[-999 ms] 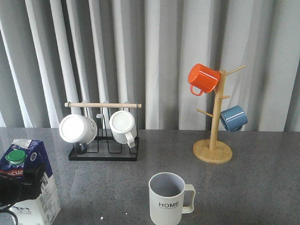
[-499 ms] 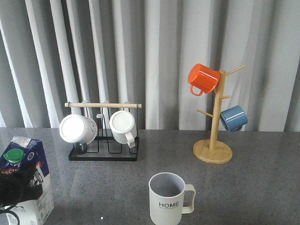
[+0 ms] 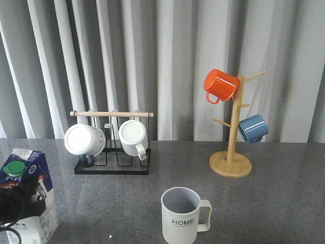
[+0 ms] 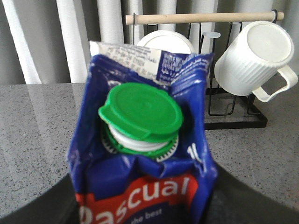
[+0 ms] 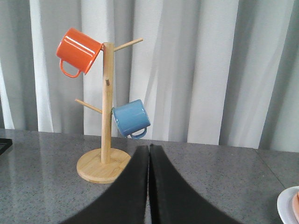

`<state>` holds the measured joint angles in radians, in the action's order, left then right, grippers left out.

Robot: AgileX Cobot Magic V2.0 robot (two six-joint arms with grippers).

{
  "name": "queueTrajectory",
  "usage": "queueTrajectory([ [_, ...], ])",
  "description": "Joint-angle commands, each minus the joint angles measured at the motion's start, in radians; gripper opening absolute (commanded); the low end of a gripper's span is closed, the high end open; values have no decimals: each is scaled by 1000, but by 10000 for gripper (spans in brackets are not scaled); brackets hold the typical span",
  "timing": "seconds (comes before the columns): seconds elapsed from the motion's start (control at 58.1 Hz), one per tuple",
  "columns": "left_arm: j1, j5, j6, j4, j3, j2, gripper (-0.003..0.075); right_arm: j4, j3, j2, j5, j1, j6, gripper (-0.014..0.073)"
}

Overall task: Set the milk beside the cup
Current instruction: 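Grasp the milk carton with the left gripper and lift it, then carry the milk carton with the left gripper toward the mug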

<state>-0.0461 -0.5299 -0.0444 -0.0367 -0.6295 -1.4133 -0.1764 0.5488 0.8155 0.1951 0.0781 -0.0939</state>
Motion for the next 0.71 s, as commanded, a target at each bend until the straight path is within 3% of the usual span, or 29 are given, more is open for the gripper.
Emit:
queueTrajectory([
  [0.0,1,-86,-21,9,-21,31,156,-4,31,-10,72,6,3,-9],
  [0.138,0,-63,-32,30,-24,75,156,-4,31,-10,72,6,3,-9],
  [0.396,-42,134,-19,103,-124,184,156,-4,31,-10,72,6,3,-9],
  [0.517,-108,200,-8,103,-197,196,156,-4,31,-10,72,6,3,-9],
  [0.689,-218,180,0,132,-254,190,156,-4,31,-10,72,6,3,-9],
])
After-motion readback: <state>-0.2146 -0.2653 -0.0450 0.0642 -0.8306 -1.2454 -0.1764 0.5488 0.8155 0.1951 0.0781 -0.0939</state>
